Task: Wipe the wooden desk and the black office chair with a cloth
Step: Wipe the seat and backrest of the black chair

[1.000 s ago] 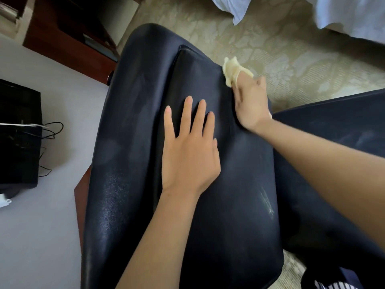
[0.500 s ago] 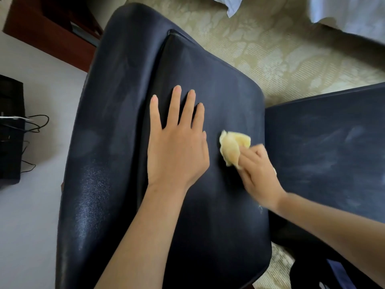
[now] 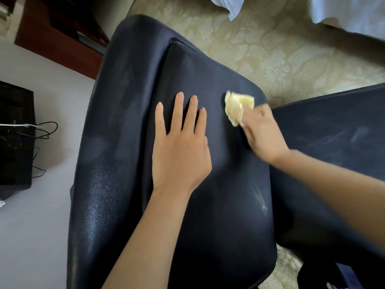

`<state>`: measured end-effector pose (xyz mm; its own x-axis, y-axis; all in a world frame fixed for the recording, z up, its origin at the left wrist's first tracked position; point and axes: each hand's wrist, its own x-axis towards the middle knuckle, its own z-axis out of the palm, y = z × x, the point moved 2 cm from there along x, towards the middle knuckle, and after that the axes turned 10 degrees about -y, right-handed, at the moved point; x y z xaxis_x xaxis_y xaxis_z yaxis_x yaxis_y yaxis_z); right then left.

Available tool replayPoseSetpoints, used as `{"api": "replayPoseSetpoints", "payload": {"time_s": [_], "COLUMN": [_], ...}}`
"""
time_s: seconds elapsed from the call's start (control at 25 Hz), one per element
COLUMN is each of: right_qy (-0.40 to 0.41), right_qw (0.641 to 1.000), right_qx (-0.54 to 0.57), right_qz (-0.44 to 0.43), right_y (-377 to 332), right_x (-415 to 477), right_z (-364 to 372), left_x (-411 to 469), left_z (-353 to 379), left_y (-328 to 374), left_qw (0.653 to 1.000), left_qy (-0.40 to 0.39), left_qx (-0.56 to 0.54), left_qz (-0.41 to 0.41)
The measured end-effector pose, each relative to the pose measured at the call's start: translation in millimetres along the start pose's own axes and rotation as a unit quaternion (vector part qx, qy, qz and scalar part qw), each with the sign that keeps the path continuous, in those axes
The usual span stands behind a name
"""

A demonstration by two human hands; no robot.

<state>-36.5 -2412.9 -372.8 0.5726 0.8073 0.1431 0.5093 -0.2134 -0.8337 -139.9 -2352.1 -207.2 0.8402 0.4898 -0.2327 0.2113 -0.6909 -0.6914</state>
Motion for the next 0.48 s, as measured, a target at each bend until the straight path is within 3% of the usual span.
{"api": "replayPoseSetpoints", "payload": {"time_s": [0.16, 0.28, 0.48], "right_qy": [0.029, 0.031, 0.025], "right_qw": [0.989, 0.988, 0.981], "right_qx": [0.031, 0.059, 0.104], "right_qz": [0.143, 0.142, 0.162], "right_y": [16.4, 12.7, -1.2], "right_x": [65.7, 54.5, -35.5], "right_z": [-14.1, -1.4, 31.6], "left_x": [2.0, 2.2, 2.5], "left_z": [1.1, 3.0, 3.9], "left_y": [-0.9, -2.9, -3.2], "left_qw": [1.000, 1.000, 1.000], "left_qy": [0.005, 0.005, 0.000], "left_qx": [-0.004, 0.002, 0.013], "left_qz": [0.002, 0.001, -0.001]}}
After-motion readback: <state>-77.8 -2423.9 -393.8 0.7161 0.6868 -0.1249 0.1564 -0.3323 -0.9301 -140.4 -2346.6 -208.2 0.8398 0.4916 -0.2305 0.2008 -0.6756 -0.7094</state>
